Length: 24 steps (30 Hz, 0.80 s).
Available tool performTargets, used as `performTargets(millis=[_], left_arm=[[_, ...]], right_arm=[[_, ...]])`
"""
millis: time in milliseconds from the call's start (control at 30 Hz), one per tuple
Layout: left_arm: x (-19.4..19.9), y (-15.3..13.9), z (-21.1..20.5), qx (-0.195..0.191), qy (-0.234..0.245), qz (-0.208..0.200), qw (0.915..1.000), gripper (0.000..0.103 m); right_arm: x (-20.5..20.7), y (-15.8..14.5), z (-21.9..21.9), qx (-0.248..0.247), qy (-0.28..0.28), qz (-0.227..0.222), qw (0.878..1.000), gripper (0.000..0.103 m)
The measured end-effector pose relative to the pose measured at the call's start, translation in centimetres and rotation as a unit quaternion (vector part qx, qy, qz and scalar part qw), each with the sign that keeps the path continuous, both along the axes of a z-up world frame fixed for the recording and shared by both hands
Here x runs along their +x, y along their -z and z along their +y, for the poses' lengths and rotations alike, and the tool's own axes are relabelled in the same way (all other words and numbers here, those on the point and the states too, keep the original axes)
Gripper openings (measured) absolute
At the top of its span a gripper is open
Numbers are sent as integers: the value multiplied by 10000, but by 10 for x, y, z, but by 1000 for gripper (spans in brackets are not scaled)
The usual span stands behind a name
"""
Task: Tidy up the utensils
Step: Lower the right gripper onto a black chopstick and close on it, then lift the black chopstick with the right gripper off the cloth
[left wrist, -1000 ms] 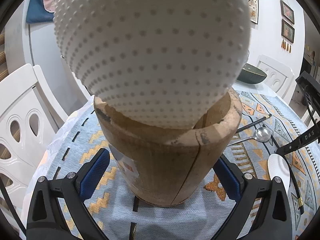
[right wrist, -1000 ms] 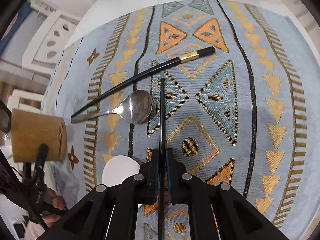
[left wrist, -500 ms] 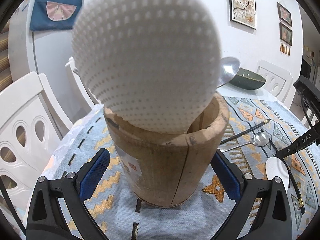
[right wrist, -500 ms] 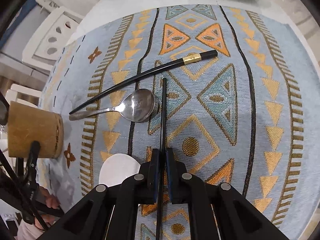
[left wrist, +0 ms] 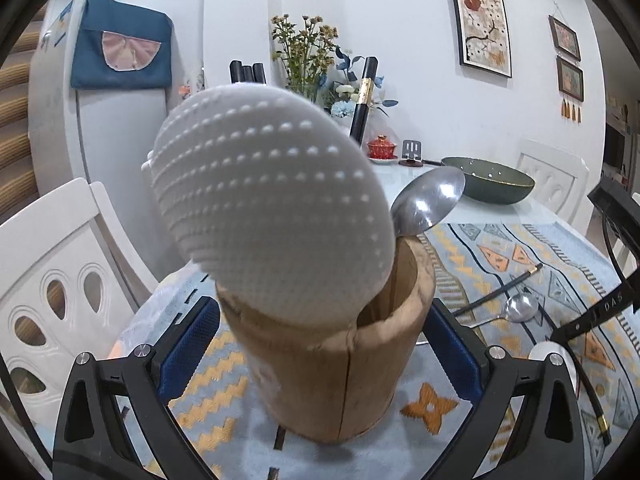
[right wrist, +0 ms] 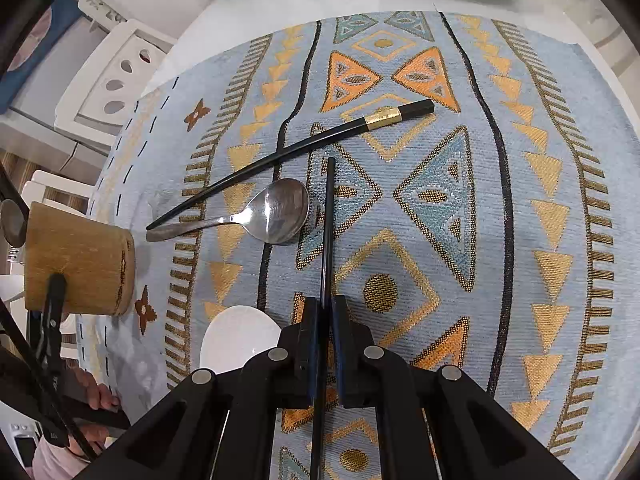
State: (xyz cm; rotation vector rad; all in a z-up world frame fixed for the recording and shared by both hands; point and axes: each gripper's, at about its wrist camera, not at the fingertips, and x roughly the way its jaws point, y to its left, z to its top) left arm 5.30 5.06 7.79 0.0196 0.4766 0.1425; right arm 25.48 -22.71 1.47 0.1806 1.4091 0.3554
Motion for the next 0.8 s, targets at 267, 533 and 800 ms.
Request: performTargets(millis=[267, 533, 800], left_arm=[[-3, 6, -2, 50, -49, -64, 10000, 100], [-5, 5, -7, 172, -1, -124, 9998, 100], [-5, 6, -5, 104, -41, -117, 9999, 100]], right_arm=[[-1, 0, -2, 57, 12, 7, 10000, 5], [-1, 1, -5, 135, 119, 49, 9998, 4], [-4, -2, 2, -72, 84, -81, 9999, 4]])
